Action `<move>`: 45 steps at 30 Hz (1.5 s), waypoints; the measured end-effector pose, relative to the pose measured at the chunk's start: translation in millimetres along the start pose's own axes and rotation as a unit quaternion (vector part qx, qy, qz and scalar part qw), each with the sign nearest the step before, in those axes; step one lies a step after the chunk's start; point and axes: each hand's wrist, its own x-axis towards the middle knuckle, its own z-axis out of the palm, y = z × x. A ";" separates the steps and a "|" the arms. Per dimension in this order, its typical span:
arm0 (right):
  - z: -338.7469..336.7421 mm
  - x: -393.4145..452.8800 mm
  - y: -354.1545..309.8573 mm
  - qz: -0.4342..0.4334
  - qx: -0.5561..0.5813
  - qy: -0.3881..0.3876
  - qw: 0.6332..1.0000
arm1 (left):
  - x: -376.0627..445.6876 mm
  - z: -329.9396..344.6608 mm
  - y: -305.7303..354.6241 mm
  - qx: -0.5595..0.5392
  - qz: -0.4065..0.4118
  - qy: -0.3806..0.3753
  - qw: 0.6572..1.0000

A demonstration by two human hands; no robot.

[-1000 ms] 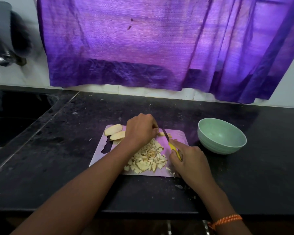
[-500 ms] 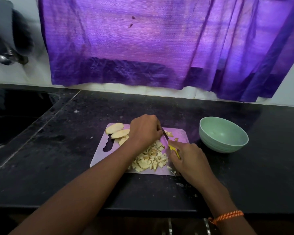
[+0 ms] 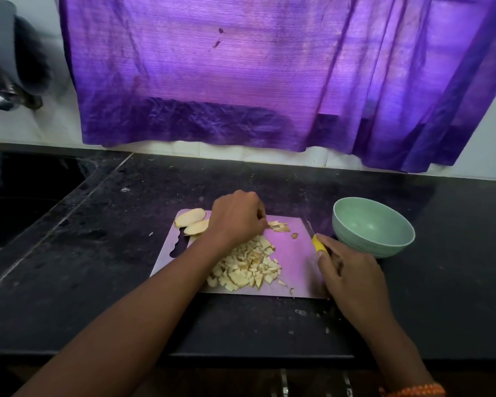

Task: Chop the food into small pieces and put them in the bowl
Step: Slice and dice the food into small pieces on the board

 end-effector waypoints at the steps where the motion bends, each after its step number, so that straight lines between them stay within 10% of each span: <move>1: 1.2 4.2 1.8 0.003 -0.027 -0.002 1.000 | 0.1 -0.4 -1.3 -0.005 0.001 0.002 1.000; 14: 7.1 2.7 -0.1 -0.014 0.082 -0.072 0.994 | 5.1 -4.2 -9.5 -0.112 0.065 -0.099 0.987; 22: 3.3 -19.9 -25.7 -0.002 -0.159 -0.093 0.983 | 6.6 -7.0 -14.7 -0.129 0.060 -0.081 0.986; 35: 23.2 8.6 -26.3 -0.031 0.139 -0.075 0.987 | 6.8 -26.4 -37.1 -0.248 0.054 -0.064 0.965; 45: 23.8 12.6 -20.3 -0.020 0.113 -0.038 0.993 | 11.5 -55.6 -87.6 -0.259 0.010 -0.150 0.954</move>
